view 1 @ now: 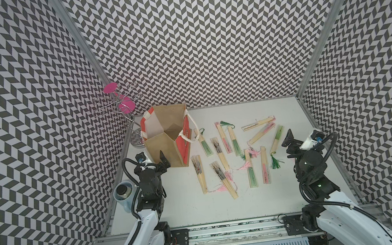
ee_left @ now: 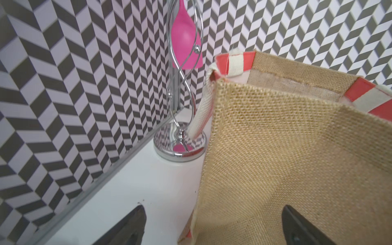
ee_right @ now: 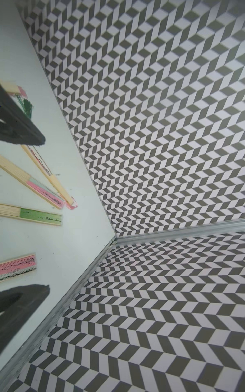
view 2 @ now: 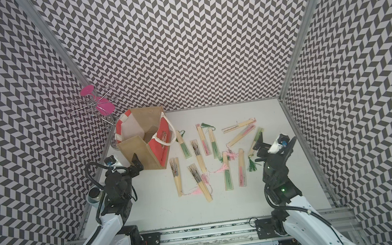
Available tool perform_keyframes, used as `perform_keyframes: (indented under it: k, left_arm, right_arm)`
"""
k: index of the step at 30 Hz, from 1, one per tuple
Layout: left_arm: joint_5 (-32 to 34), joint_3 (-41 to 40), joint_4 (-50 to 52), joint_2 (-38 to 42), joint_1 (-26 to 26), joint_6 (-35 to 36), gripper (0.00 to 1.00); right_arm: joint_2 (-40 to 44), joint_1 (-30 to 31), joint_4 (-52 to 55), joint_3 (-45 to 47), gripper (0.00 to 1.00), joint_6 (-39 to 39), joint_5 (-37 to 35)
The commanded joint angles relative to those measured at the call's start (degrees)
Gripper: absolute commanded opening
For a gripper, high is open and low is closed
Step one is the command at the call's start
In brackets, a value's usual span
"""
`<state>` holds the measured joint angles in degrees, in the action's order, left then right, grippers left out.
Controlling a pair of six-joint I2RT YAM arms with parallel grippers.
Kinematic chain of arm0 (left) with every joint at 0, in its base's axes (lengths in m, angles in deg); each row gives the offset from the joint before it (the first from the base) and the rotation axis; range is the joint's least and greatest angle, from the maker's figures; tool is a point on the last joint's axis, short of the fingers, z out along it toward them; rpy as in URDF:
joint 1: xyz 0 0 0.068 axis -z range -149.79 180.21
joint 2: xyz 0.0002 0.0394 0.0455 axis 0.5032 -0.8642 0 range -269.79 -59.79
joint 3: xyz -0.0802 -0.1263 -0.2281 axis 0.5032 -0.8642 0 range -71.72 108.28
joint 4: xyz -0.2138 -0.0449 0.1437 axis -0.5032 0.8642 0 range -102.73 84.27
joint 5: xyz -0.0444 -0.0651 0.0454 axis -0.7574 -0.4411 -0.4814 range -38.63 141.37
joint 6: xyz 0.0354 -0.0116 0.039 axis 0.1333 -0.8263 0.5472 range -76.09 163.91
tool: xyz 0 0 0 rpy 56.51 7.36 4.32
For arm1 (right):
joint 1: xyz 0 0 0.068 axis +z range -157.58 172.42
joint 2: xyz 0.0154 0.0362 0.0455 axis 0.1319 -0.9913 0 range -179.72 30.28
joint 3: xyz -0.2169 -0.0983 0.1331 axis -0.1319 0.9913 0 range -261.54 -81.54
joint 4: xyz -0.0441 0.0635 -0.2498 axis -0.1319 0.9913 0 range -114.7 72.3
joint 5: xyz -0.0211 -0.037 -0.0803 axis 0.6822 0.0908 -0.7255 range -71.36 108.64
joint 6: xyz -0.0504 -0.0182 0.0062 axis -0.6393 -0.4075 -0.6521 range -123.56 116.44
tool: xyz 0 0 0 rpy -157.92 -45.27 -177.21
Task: Take out the folding fans from the tote bags
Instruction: Reset both arms
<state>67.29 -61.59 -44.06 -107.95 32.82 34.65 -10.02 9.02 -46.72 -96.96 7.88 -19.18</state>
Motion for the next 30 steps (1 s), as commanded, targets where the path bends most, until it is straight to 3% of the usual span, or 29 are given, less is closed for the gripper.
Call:
perform_keyframes:
  k: [1,5,12,18,20,23,24,26,30]
  left_arm:
    - [-3.63,-3.74,-18.58,-2.99,-1.38,7.49,1.0]
    - [-9.69,-6.47,-27.63,-8.82,-3.32,9.6,1.0]
    - [-19.2,-10.46,-47.42,-21.49,-6.69,9.03,1.0]
    - [-29.01,-7.07,-49.0,-27.76,-9.78,6.21,1.0]
    - [-31.5,-8.8,-60.15,-35.54,-9.2,7.05,1.0]
    - [-29.8,-8.35,-73.45,-46.67,-8.07,7.28,1.0]
    - [-30.76,-8.22,-73.35,-46.64,-9.12,6.17,1.0]
    - [-29.94,-6.51,-62.98,-42.11,-10.63,4.43,1.0]
    - [-21.71,1.97,-45.79,-41.33,-5.85,7.57,1.0]
  right_arm:
    - [-5.44,-3.77,-15.75,5.04,0.99,4.07,6.16]
    - [-14.9,-6.62,-26.75,7.24,0.99,2.16,8.21]
    - [-25.34,-11.32,-35.85,7.52,0.99,0.55,14.59]
    - [-32.17,-13.2,-43.67,8.23,1.0,-0.12,19.06]
    - [-32.4,-13.22,-42.27,7.3,0.99,-1.27,21.32]
    - [-32.46,-13.24,-40.35,6.06,0.99,-3.8,25.33]
    - [-33.0,-13.26,-41.08,6.0,0.99,-4.23,26.06]
    - [-33.7,-13.2,-40.94,5.2,0.99,-6.32,28.49]
    - [-35.56,-13.25,-43.7,4.85,0.99,-10.18,30.84]
